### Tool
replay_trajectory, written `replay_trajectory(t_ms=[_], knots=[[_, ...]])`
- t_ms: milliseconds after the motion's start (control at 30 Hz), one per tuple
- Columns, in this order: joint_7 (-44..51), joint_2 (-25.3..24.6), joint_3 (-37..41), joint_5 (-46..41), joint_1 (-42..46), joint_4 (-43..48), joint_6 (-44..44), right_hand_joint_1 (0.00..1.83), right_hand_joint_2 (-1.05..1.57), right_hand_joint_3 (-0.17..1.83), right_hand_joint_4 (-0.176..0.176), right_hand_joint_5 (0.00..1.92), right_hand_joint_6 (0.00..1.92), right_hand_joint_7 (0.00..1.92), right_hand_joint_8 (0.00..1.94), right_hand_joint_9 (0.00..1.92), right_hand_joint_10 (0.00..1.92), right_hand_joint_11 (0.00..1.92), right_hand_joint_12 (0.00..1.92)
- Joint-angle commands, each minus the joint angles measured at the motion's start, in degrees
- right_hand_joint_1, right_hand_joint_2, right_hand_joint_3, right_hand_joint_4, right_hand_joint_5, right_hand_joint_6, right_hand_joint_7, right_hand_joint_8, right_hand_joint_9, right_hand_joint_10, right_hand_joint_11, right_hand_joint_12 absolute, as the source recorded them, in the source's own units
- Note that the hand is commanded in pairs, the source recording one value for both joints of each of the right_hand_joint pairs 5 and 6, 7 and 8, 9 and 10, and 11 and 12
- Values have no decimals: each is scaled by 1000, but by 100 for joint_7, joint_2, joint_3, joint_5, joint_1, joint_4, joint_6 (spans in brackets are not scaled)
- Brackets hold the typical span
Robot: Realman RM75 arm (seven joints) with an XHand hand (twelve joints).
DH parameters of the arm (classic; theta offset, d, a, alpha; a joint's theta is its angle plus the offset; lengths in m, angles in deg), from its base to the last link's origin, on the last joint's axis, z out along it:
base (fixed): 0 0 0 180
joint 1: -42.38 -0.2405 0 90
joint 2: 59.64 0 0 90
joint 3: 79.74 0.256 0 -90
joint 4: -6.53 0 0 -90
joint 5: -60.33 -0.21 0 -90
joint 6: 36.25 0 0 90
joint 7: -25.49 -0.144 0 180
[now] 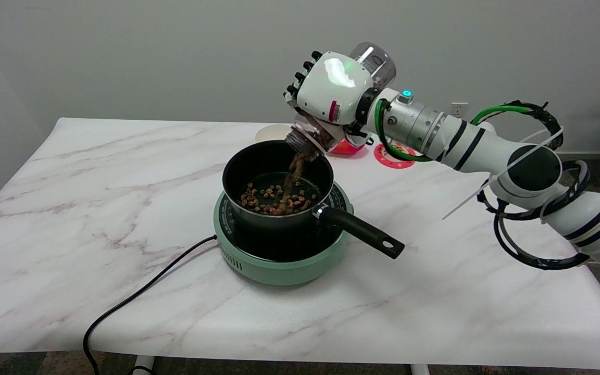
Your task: Pour the contents of the bottle into the soup pot.
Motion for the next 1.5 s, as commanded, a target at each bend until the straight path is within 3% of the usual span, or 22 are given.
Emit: replay_trajectory(t_ms=[33, 233, 300, 333, 400, 1067, 1500], knots=[[-178, 483, -611, 454, -743, -322, -303, 1574, 653, 815, 0, 1920, 1920, 1920, 1920, 1340, 1340, 1167, 1167], [-121, 594, -598, 468, -851, -419, -334, 1575, 652, 818, 0, 1920, 1920, 1920, 1920, 1340, 1340, 1168, 1168], [-178, 641, -646, 692, -917, -345, -388, 1574, 652, 817, 0, 1920, 1920, 1920, 1920, 1340, 1340, 1168, 1168], [-683, 780, -1127, 1445, -1093, 325, -504, 1574, 653, 817, 0, 1920, 1920, 1920, 1920, 1341, 1341, 1168, 1168], [-177, 697, -645, 858, -992, -333, -443, 1575, 652, 818, 0, 1920, 1920, 1920, 1920, 1341, 1341, 1169, 1169], [-246, 696, -642, 1069, -1192, 236, -427, 1576, 652, 841, 0, 1920, 1920, 1920, 1920, 1357, 1357, 1181, 1181], [-258, 608, -1206, 1101, -1607, 483, -507, 1575, 678, 836, 0, 1920, 1920, 1920, 1920, 1372, 1372, 1185, 1185]])
